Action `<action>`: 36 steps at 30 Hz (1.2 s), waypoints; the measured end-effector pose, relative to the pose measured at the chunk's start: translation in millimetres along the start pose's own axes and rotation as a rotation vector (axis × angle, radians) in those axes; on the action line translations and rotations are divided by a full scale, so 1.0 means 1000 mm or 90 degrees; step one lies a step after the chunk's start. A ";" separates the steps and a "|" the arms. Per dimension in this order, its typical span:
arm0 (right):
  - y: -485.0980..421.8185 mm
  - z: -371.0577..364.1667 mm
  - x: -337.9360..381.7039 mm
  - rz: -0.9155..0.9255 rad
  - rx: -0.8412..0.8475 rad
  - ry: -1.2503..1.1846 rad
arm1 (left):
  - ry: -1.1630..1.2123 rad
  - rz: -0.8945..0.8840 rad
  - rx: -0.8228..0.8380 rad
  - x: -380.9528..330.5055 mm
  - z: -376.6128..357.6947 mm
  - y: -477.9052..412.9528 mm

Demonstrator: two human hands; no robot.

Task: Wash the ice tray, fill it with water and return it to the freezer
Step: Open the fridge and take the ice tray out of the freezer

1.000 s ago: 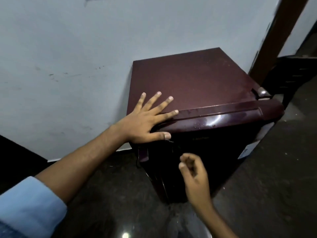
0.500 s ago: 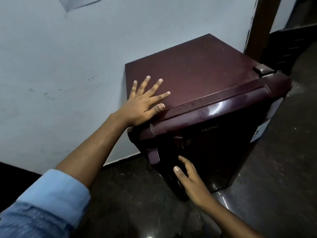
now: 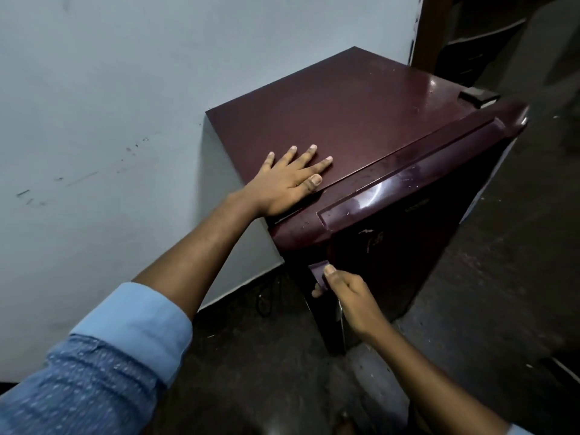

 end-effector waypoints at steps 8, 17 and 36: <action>0.002 -0.021 -0.013 0.030 -0.160 -0.046 | 0.015 0.000 -0.025 0.004 -0.007 -0.005; 0.001 -0.022 -0.014 0.054 -0.196 -0.024 | 0.023 0.010 -0.027 0.002 -0.004 -0.004; 0.001 -0.022 -0.011 0.075 -0.188 -0.044 | 0.033 0.009 -0.040 0.004 -0.005 -0.006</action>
Point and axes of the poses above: each hand's wrist, its own y-axis away from the middle knuckle, its own z-axis out of the back of the hand, x = y × z, the point moved 4 cm from there along -y, towards the middle knuckle, and after that the axes turned 4 degrees about -x, right-handed, at the moved point
